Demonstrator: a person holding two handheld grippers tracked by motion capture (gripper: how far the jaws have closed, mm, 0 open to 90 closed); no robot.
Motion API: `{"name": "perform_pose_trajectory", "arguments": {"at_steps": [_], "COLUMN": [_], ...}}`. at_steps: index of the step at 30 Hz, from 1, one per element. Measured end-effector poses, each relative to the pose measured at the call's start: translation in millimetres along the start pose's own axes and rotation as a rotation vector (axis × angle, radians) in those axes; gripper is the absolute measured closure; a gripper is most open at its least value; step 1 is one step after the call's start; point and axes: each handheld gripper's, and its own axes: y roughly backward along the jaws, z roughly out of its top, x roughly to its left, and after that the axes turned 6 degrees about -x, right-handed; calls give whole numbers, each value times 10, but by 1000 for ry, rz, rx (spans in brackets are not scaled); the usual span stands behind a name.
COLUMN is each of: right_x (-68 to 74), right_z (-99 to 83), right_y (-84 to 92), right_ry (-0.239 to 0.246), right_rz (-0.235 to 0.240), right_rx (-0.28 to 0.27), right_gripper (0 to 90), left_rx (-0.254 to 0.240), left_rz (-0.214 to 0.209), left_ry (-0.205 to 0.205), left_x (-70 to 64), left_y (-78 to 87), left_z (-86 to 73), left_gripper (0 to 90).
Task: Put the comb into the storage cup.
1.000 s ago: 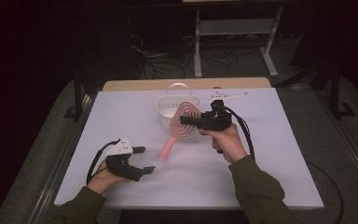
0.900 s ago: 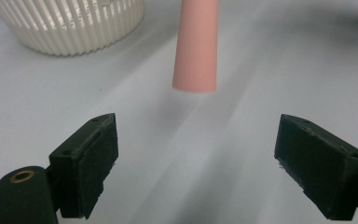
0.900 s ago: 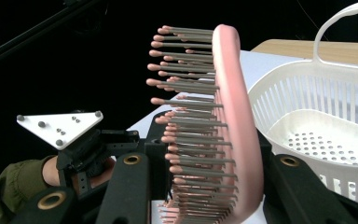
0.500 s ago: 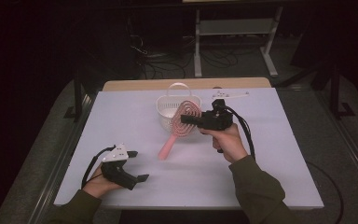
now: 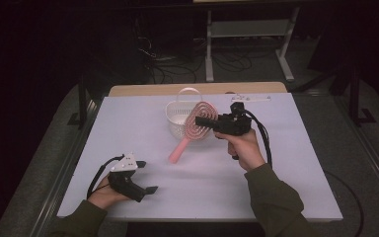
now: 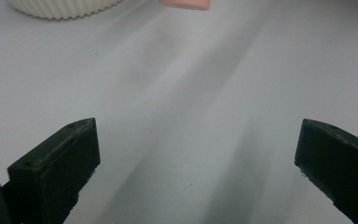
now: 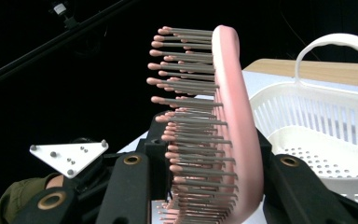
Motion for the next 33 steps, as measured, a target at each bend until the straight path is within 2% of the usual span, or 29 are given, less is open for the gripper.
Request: {"name": "perform_pose_trajectory", "arguments": {"at_steps": [11, 16, 33], "right_x": [-42, -75, -97], "right_z": [121, 181, 406], "right_y": [151, 188, 206], "right_ry": [0, 6, 11], "right_rz": [-23, -37, -43], "right_rx": [-52, -58, -100], "right_gripper": [631, 631, 632], "left_rx": [-16, -8, -19], "left_rz": [18, 8, 13], "left_ry": [26, 42, 31], "left_x": [20, 29, 22], "left_y": [18, 8, 11], "left_z": [3, 3, -3], "left_gripper": [0, 0, 1]}}
